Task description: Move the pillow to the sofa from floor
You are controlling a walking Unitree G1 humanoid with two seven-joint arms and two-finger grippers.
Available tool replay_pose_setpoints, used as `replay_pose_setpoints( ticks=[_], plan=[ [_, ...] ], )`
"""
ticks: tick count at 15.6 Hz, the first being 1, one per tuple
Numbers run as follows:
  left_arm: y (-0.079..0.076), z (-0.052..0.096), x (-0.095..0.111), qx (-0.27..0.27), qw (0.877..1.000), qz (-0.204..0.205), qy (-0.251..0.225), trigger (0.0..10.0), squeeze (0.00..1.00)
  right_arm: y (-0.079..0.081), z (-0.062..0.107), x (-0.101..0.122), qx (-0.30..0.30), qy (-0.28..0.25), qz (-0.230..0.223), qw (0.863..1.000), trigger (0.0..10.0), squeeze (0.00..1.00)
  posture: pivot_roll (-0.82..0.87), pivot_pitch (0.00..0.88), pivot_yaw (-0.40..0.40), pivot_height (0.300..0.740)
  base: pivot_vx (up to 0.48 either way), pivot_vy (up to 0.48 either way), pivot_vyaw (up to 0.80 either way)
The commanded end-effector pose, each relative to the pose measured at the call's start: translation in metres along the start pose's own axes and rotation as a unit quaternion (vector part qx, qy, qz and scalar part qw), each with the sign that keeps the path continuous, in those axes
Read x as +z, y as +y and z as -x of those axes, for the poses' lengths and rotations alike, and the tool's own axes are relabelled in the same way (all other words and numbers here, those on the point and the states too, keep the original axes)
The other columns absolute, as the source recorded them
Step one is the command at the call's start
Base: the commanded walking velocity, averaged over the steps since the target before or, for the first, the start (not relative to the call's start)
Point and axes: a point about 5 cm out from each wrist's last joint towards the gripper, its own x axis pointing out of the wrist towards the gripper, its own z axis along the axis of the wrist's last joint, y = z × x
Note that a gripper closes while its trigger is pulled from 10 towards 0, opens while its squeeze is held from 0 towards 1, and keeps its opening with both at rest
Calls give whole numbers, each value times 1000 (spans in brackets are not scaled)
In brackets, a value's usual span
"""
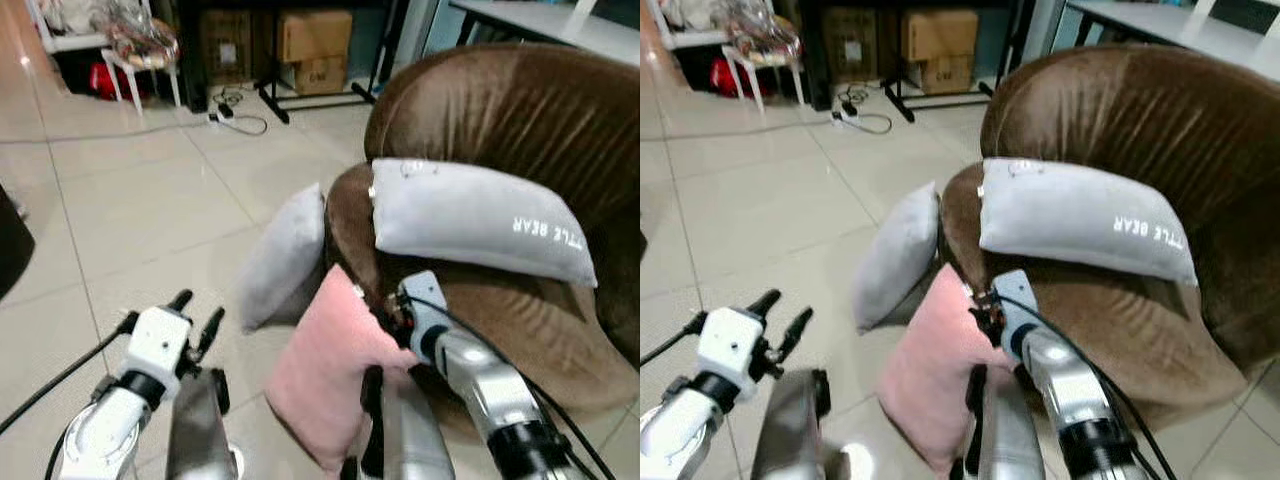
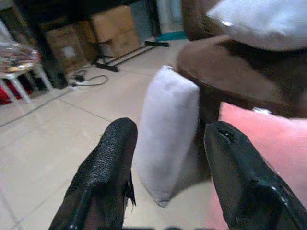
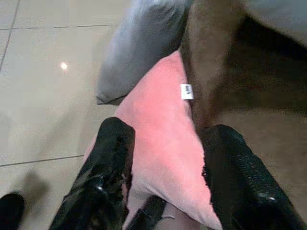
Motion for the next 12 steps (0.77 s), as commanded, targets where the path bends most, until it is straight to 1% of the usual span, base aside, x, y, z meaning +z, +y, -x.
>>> replay_pose_setpoints(
  ticks=[1, 3, 4, 5, 7, 9, 11, 12],
  plan=[
    [-6, -2, 5, -25, 1000, -6, -11, 10000, 0, -3, -2, 6, 6, -17, 0, 1000, 10000, 1000, 16, 0, -125, 465, 0, 0, 0],
    [-15, 2, 6, -60, 998, -6, -11, 10000, 0, -5, -9, 7, -2, -16, -5, 1000, 10000, 1000, -20, 44, -105, 465, 0, 0, 0],
    [-16, 1, 6, -71, 997, -4, -11, 10000, 0, -6, -12, 9, -9, -16, -2, 1000, 10000, 1000, -20, 44, -105, 465, 0, 0, 0],
    [-19, 3, 7, -76, 997, -5, -12, 10000, 0, -6, -12, 9, -12, -18, -1, 1000, 10000, 1000, -24, 64, -105, 465, 0, 0, 0],
    [-23, 5, 10, -93, 996, -10, -13, 10000, 0, -9, -18, 8, -29, -10, 2, 1000, 10000, 1000, -12, 105, -112, 465, 0, 0, 0],
    [-27, 13, 14, -105, 994, -13, -13, 10000, 0, -10, -25, 5, -49, -6, 5, 999, 10000, 1000, 7, 143, -119, 465, 0, 0, 0],
    [-27, 25, 18, -105, 994, -16, -7, 10000, 0, -11, -31, 6, -73, -5, 0, 997, 10000, 1000, 30, 193, -130, 465, 0, 0, 0],
    [-26, 27, 19, -104, 994, -16, -6, 10000, 0, -11, -32, 7, -76, -7, -2, 997, 10000, 1000, 30, 193, -130, 465, 0, 0, 0]
  ],
)
